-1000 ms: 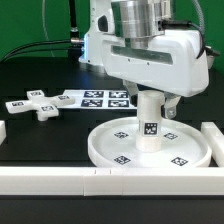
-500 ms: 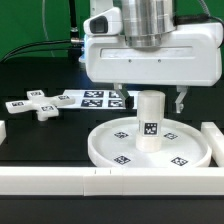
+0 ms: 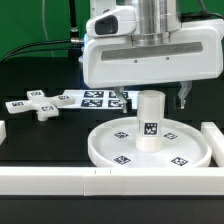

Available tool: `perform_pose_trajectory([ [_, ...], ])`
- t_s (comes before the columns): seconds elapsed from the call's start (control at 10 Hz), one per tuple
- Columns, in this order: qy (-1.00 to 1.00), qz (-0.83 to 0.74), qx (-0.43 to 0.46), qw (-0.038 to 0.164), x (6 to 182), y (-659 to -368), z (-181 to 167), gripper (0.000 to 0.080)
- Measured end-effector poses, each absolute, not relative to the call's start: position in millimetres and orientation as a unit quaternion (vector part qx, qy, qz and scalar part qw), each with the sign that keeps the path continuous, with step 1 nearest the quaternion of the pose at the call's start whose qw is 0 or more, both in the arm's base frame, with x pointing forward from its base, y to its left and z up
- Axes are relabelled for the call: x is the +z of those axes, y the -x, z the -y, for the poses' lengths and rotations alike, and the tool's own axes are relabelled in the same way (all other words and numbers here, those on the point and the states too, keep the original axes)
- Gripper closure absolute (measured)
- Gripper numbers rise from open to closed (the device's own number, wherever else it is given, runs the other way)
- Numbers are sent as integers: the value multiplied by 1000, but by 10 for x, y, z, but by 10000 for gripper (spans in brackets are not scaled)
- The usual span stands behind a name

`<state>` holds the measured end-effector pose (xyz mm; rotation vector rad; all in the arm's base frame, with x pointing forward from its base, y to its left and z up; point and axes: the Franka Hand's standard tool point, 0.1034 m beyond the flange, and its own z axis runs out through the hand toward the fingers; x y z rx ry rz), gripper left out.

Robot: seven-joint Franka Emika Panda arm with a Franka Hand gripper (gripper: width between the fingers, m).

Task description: Assemble round table

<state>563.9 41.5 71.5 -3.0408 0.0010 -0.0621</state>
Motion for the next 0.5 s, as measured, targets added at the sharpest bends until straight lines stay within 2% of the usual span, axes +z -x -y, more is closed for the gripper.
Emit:
perform_pose_trajectory([
  [0.5, 958, 283, -34, 13, 732, -5674, -491, 151],
])
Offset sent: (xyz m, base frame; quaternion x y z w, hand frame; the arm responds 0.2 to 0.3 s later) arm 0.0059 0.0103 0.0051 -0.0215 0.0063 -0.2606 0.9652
